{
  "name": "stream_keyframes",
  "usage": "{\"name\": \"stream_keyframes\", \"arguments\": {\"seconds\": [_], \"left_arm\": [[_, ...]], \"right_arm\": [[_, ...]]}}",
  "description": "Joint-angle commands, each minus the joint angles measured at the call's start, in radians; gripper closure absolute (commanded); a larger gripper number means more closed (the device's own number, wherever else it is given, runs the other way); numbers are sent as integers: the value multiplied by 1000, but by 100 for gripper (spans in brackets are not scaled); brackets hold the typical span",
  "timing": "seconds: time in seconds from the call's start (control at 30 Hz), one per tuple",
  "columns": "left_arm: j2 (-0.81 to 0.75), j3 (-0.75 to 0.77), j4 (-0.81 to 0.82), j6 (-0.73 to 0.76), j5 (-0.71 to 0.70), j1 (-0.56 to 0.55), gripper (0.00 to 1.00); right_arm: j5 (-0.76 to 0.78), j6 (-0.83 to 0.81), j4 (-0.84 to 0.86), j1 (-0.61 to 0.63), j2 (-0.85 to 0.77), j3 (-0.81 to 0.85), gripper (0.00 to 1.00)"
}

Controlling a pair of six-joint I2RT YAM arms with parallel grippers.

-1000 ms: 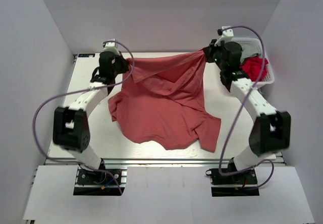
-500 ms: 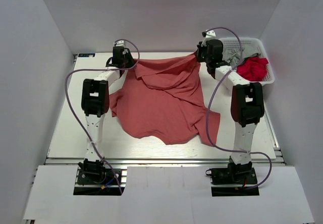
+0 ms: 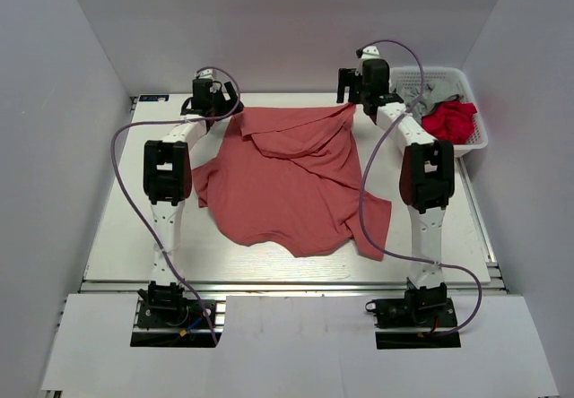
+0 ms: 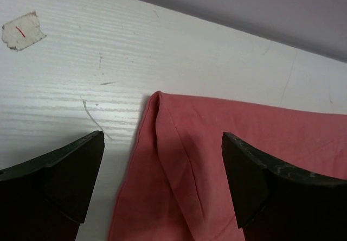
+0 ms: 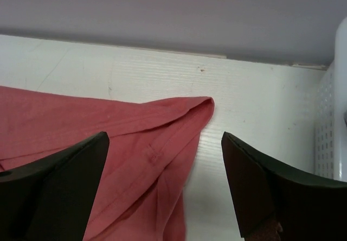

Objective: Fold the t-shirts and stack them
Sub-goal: Flatten out the tshirt

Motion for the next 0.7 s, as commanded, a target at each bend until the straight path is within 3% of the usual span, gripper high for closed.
{"name": "stream_keyframes", "arguments": {"seconds": [0.0,0.17,0.4,0.5,0.67], "left_arm": [[-144,4,-54,22,21,-5,1],[-365,-152,-140,56,3,-23,1],[-756,-765,-25,-10,133,-54,1],[-840,-945,-2,-32,177,-66,1],[-901,-1123,19,-70,196,-75,1]], "right_arm": [[6,-9,-49,1,-142,-32,10],[-73,60,-135,9,-298,-187,10],[-187,181,-123,42,-528,-562,10],[-207,203,-102,71,-579,-734,10],[-283,216,-97,105,-578,-846,10]]}}
